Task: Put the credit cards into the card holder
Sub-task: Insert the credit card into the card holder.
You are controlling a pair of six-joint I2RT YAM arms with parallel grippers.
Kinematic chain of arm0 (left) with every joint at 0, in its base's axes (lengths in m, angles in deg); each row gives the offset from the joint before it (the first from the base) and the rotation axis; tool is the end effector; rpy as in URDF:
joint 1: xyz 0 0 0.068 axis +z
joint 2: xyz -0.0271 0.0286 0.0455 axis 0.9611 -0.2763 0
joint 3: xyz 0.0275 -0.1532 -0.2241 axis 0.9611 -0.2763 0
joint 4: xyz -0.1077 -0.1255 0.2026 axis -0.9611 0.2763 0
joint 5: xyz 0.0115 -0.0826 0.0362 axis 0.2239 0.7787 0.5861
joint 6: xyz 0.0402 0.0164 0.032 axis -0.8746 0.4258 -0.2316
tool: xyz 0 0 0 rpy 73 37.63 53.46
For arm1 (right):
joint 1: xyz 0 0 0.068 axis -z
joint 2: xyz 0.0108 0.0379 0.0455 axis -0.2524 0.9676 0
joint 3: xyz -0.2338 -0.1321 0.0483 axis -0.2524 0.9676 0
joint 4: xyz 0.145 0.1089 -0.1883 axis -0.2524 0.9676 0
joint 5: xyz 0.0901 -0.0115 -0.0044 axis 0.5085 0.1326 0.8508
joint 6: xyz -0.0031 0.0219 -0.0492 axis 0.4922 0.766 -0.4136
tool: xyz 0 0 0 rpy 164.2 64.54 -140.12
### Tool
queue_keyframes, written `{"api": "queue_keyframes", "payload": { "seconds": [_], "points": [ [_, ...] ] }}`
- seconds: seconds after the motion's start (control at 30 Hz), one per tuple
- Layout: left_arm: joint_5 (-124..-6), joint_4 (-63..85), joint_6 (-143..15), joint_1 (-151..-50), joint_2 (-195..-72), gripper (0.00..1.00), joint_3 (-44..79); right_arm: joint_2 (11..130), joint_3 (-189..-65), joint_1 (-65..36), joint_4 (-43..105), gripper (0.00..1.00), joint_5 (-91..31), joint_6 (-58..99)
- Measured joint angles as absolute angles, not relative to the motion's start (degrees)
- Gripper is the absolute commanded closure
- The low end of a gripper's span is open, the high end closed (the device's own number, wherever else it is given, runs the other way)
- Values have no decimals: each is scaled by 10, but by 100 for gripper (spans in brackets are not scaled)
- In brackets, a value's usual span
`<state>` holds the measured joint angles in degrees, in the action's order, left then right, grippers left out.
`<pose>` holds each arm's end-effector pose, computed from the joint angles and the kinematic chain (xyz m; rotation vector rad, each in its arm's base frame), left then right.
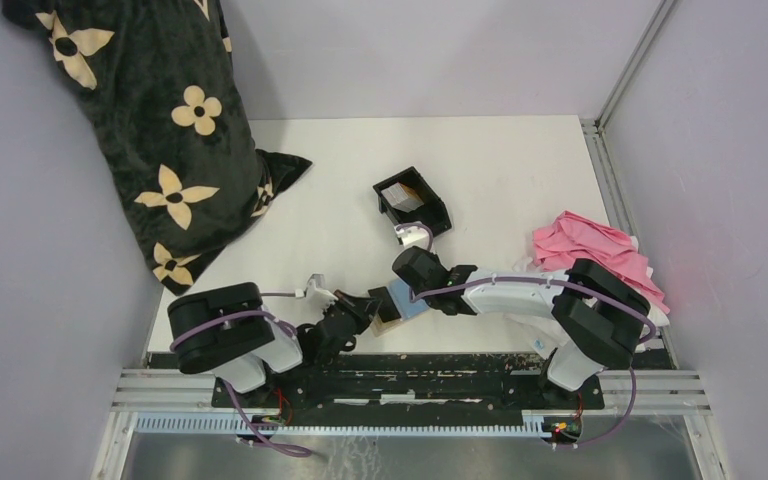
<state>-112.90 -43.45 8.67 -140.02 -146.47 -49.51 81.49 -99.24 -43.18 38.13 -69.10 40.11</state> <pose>0.0988 -0.1663 0.0958 -0.7682 1.9242 -1.0235 0.1811 0.2533 0.1667 -0.4074 2.2780 0.0585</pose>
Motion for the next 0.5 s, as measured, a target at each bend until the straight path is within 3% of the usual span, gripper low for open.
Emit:
{"api": "queue_keyframes", "payload": {
  "seconds": [0.5],
  "points": [
    [-1087,-528,85,-1334,-1537,97,-487,824,-973,-419,383,99,-685,429]
  ]
}}
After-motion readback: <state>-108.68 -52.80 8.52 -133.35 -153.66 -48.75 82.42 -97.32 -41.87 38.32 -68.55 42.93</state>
